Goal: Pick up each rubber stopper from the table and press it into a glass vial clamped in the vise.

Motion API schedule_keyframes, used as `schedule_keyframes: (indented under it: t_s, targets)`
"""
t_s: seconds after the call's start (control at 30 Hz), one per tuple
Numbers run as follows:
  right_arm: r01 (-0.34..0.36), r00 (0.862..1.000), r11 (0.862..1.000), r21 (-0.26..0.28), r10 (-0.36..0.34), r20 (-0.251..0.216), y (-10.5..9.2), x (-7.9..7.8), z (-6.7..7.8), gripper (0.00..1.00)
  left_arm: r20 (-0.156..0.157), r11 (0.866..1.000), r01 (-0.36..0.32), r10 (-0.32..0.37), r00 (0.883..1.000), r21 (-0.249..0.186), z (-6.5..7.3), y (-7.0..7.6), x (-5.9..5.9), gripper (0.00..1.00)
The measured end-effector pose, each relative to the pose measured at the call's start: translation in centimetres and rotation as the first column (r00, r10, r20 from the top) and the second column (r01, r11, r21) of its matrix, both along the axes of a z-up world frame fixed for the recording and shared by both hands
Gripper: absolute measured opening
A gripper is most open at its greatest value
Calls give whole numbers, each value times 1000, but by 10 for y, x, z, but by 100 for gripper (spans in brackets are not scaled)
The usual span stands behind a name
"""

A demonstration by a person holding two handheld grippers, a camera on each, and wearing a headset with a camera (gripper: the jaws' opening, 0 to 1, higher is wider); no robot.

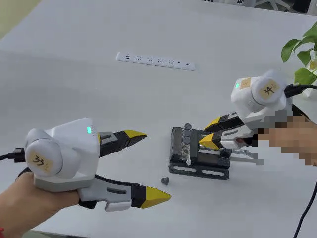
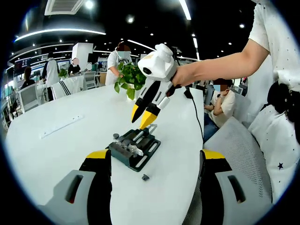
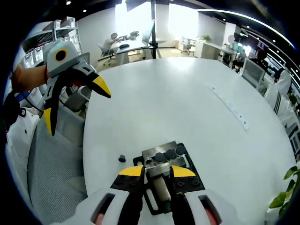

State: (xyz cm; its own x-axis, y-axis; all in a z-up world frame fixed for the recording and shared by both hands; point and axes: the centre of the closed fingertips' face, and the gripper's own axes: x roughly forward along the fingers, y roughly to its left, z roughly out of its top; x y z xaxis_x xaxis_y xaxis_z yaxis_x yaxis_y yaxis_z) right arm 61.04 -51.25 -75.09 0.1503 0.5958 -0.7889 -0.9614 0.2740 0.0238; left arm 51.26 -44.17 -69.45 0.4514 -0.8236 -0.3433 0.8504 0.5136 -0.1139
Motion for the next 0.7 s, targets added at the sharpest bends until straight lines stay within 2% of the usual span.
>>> schedule_keyframes:
  t_s: [0.1,0.2,0.5,0.7]
  targets:
    - [31,999,998,56,-32,8,0,-7,6,18,-3,1000,3,-3,1000,5,-2,1,0,76]
    - [47,999,995,88,-48,9,-2,-10,6,21,-4,1000,7,-7,1000,10,-3,2,0,76]
    - [79,997,985,150,-80,-1,-5,-29,2,29,-5,999,18,-18,1000,27,-6,5,-1,77]
    - [96,995,969,227,-96,-8,-7,-40,-1,33,-14,999,22,-22,1000,38,-10,8,-2,78]
